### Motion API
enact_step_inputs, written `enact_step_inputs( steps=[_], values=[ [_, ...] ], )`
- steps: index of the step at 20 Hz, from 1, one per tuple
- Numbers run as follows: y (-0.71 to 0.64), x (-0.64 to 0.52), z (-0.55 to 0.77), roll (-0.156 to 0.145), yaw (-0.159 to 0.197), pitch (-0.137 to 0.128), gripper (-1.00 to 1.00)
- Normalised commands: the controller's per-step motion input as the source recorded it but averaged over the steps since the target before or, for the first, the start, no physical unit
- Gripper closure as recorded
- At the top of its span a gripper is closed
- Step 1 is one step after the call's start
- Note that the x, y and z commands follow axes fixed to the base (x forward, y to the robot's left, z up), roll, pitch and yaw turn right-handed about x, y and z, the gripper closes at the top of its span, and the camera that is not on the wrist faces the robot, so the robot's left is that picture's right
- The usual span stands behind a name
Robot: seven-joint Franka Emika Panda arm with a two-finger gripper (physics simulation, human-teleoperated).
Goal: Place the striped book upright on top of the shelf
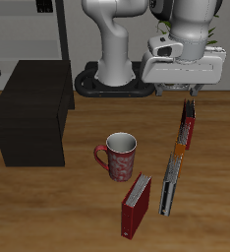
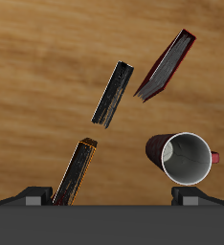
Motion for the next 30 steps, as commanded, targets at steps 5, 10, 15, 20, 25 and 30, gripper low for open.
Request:
enact_step_inputs(
  steps=[5,10,15,20,25,30],
  values=[
    [0.09,0.53,0.02,-0.027,-0.011,-0.017,-1.00],
    [0.08,0.33,-0.09,0.013,-0.006,-0.036,-1.00],
    [-0.02,0.25,-0.27,0.003,-0.014,-0.054,-1.00],
    [-0.15,0.15,-0.40,0.012,-0.071,-0.012,-1.00],
    [-0.12,0.07,-0.37,0.001,-0.047,-0.018,-1.00],
    [-0.01,0.05,-0.31,0.005,-0.064,-0.005,-1.00]
  ],
)
